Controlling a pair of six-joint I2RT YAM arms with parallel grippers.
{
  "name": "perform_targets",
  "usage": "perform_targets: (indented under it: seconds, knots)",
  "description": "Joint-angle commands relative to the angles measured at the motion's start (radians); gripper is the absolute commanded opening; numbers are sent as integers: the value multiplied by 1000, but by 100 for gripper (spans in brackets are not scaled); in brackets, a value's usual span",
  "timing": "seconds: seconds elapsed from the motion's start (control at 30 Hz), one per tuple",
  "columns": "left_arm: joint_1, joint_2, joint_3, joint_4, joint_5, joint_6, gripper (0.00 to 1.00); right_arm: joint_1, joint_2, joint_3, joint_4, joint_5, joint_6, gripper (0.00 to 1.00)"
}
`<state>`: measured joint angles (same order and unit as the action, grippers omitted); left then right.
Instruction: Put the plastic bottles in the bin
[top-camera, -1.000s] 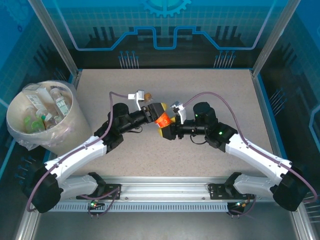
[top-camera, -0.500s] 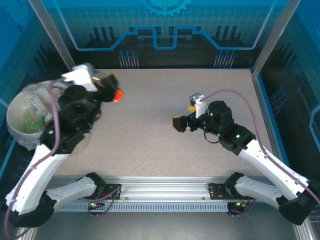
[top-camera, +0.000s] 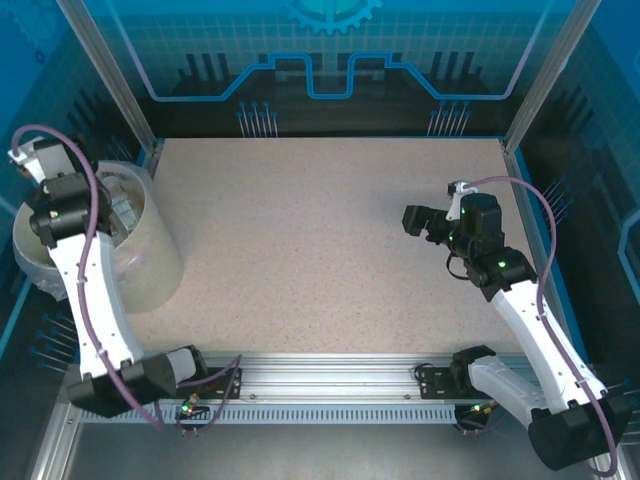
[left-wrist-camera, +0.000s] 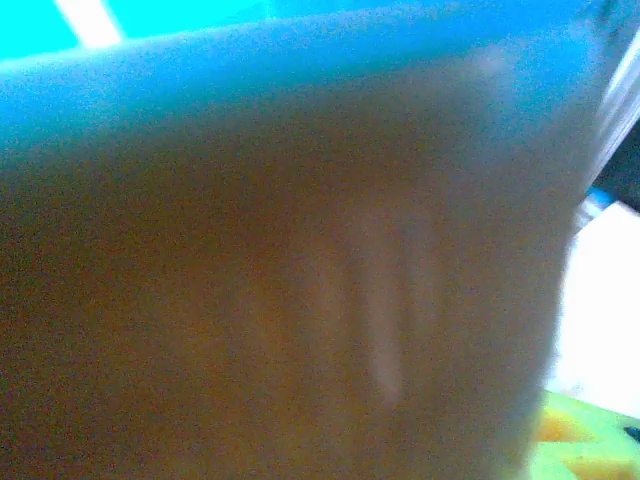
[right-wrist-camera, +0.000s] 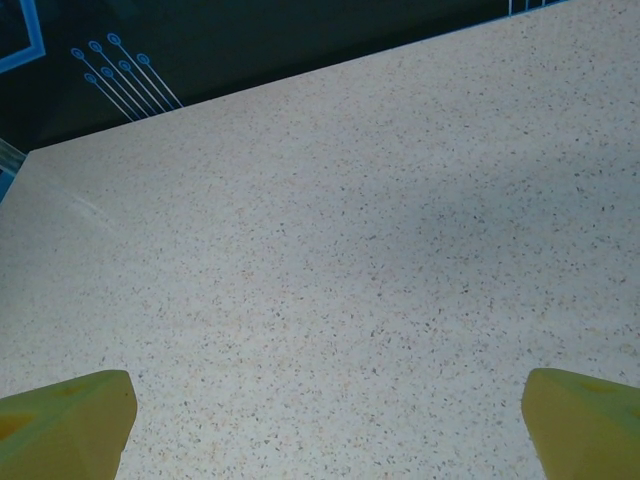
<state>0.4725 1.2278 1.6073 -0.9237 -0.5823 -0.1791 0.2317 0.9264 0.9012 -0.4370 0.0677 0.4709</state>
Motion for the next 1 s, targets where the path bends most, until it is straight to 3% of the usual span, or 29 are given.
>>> perform_targets:
  seconds: [0.0, 0.13, 0.23, 0.3, 0.37, 0.5, 0.63, 0.7, 0.8, 0.97]
  knots:
    - [87, 14, 5, -83, 159, -131, 76, -18, 16, 46, -32, -40, -8, 100]
    - [97, 29, 35, -105, 153, -158, 98, -18, 43, 65, -42, -53, -3, 100]
    - [97, 7, 92, -132, 201, -163, 99, -20, 46, 55, -42, -22, 9, 100]
    - [82, -36, 107, -109, 319, -174, 99, -21, 39, 36, -31, 24, 20, 100]
    - [19, -114, 80, -42, 422, -182, 99, -31, 33, 9, -5, 67, 32, 100]
    - [-169, -295, -88, 243, 647, -200, 99, -74, 26, -51, 42, 156, 53, 100]
    - [-363, -321, -227, 417, 782, -229, 99, -128, 23, -120, 110, 244, 51, 100]
    - [-456, -305, -312, 520, 795, -216, 99, -152, 24, -166, 172, 301, 10, 100]
    - [-573, -284, -496, 684, 729, -134, 99, -191, 50, -254, 301, 359, -86, 100]
    - [-593, -235, -761, 876, 581, -26, 99, -248, 181, -372, 538, 304, -251, 100]
